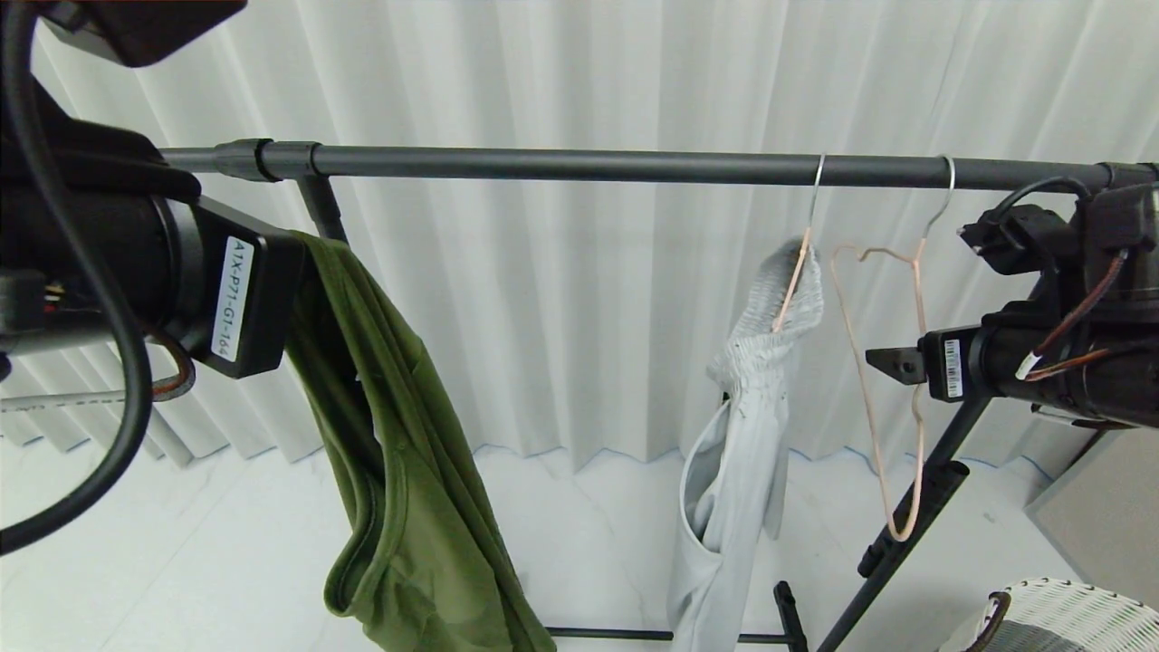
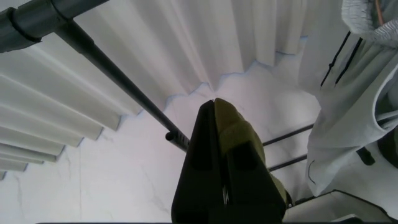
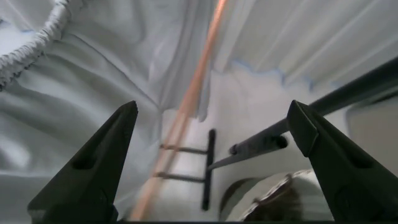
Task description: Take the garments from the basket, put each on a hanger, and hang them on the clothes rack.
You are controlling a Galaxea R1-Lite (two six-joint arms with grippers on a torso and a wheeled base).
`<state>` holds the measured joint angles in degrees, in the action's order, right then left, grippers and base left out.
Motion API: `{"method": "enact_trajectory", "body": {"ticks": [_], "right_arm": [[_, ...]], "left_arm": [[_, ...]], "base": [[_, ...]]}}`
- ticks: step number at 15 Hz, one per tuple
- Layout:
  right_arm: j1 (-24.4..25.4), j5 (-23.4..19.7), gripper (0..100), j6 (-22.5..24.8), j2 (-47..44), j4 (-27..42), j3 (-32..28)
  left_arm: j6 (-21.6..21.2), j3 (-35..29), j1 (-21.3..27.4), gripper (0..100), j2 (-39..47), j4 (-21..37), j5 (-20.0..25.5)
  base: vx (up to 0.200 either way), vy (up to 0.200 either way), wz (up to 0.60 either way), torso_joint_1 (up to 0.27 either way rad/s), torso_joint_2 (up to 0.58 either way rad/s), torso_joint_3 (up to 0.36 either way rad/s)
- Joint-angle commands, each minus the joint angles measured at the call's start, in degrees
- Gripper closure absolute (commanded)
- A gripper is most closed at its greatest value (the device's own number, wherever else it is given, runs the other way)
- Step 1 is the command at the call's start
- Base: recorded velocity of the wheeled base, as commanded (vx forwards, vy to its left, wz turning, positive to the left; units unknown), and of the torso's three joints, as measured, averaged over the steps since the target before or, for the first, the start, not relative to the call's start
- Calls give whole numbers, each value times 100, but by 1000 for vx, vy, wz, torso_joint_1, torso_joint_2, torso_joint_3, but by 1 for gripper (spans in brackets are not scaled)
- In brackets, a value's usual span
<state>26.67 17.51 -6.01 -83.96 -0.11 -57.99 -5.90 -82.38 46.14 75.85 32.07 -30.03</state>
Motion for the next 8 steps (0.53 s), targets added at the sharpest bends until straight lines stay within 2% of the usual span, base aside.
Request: {"method": "enact_trajectory", "body": {"ticks": [1,4,8], "right_arm": [[-4,-2,0,-234,-156,64,-11],[-101,-2,0,-665,-437,90,-11],[-312,-19,0,-691,-666,81,-28]], "left_arm": [[1,-6,0,100,0,1,-3],[1,-6,9,100,-9,1,-3],[1,-6,9,100,-9,1,-3]], "base": [[0,0,0,0,0,0],[0,0,0,0,0,0],[0,0,0,0,0,0]]}}
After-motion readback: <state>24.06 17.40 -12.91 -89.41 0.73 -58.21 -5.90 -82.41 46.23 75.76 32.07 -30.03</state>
